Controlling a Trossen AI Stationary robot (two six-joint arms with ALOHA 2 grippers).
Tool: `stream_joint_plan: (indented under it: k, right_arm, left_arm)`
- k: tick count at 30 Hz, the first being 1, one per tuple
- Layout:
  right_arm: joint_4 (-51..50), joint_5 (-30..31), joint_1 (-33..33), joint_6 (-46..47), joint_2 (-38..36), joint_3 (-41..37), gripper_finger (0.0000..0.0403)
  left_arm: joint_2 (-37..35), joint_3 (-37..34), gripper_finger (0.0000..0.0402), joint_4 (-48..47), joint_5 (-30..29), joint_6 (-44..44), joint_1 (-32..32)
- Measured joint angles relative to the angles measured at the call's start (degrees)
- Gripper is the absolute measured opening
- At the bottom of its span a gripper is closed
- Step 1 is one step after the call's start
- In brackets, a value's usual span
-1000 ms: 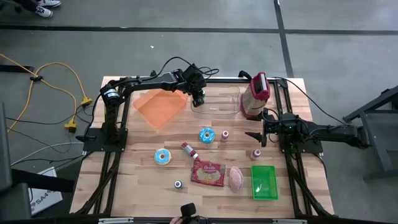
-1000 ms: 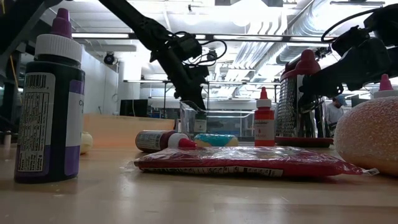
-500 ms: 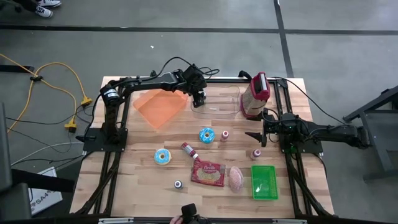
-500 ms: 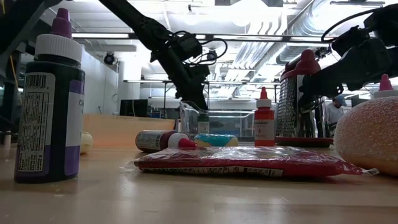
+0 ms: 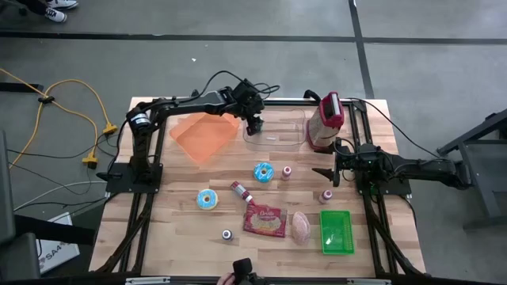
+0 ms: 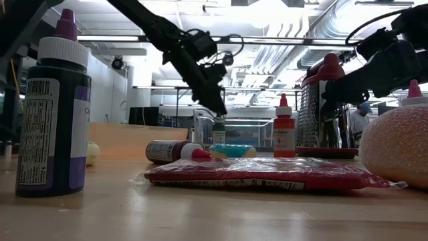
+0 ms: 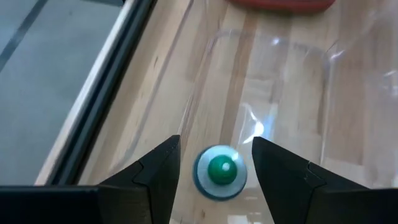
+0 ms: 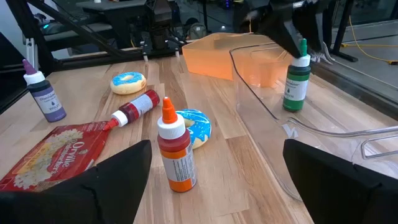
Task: Pick & Place Food Item
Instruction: Put the violet food coloring bottle into the transparent bin
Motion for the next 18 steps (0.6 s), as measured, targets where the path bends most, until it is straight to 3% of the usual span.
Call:
stream_joint_plan:
  k: [11,18]
  right_arm:
    - [0.0,0.0,0.0,0.0,0.0,0.0,0.0353]
    - [0.0,0.0,0.0,0.0,0.0,0.0,0.0353]
  left_arm:
    - [-5.1,0.0,0.0194,-3.0,0.7,2.9,-0.3]
    - [-9.6,0.0,0.0194,-9.3,8.9,8.7,-0.5]
